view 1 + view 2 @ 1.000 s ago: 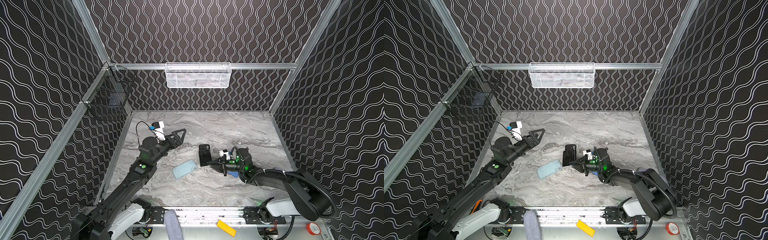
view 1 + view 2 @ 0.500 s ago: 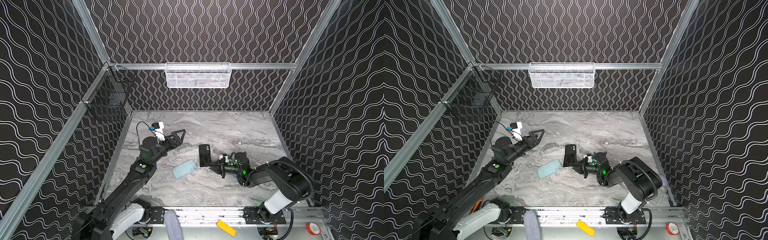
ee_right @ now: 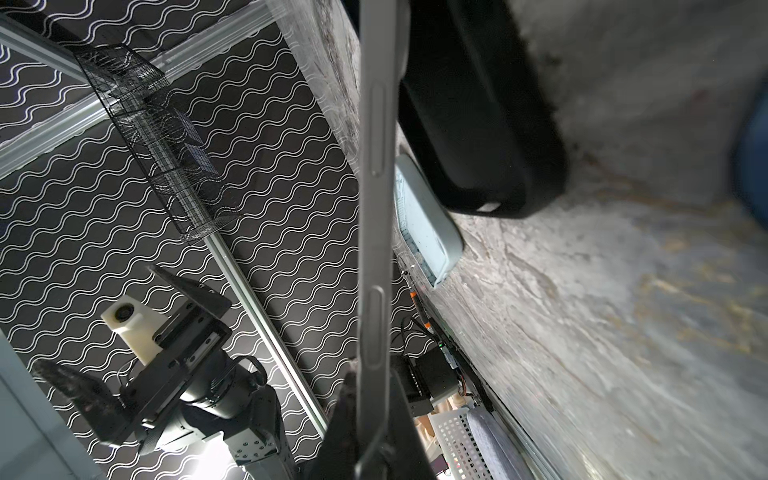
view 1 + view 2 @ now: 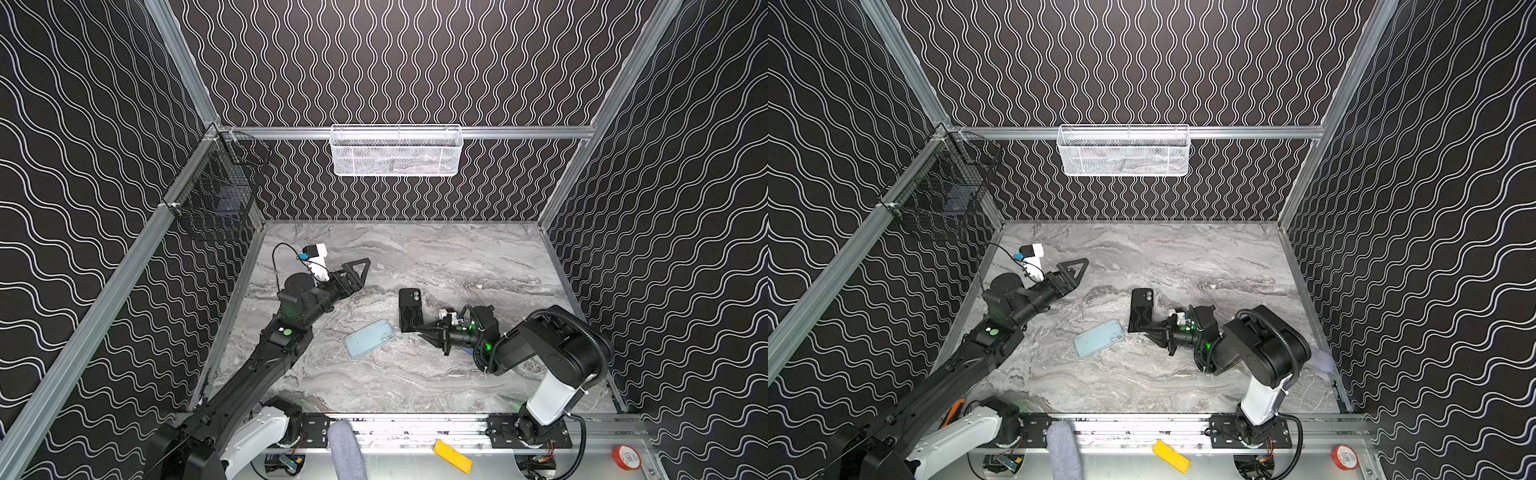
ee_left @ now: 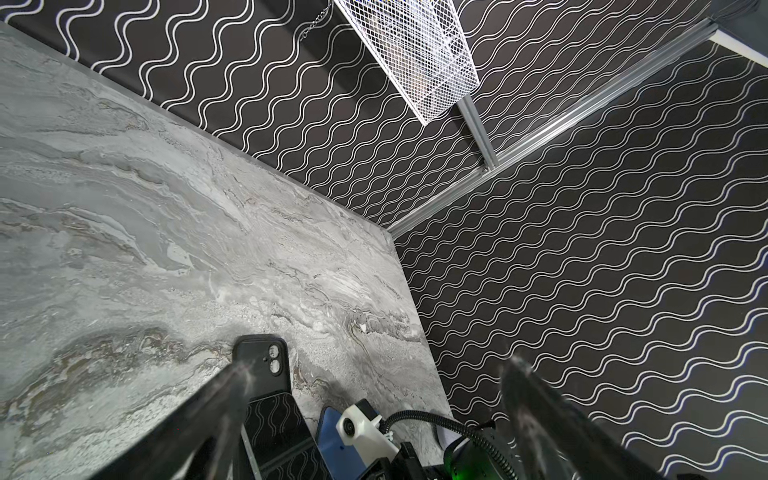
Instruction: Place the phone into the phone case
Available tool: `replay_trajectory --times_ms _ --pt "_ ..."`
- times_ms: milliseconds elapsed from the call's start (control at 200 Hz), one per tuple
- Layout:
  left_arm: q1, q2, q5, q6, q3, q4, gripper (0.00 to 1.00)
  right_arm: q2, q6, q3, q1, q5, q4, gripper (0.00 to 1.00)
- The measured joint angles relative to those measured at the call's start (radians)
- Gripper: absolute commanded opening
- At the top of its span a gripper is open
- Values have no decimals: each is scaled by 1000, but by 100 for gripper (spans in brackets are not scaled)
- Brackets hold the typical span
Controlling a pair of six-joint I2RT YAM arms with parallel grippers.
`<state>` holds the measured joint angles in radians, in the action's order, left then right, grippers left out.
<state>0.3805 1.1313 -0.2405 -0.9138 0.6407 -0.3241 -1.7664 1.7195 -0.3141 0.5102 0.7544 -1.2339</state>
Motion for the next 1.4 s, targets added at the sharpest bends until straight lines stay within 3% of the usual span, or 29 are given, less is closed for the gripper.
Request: replay_trajectory --times_ms 355,501,811,951,1181,1336,1401 --pt "-3 113 -3 2 106 3 92 -42 -13 14 -14 17 -66 0" --pt "-4 309 -11 3 237 -19 95 -61 -22 14 -15 19 -87 0" --pt "-3 829 -148 26 620 -35 98 -169 -25 39 -15 18 -254 0" --pt "21 964 -154 66 769 35 98 -230 -6 50 -15 15 -362 0" --pt "118 1170 -143 150 974 165 98 -242 -4 55 -15 14 -370 0" --pt "134 1248 -128 153 992 216 84 -233 -3 59 -16 10 -369 0" --pt "133 1263 -126 153 992 234 98 -233 -3 59 -17 10 -369 0"
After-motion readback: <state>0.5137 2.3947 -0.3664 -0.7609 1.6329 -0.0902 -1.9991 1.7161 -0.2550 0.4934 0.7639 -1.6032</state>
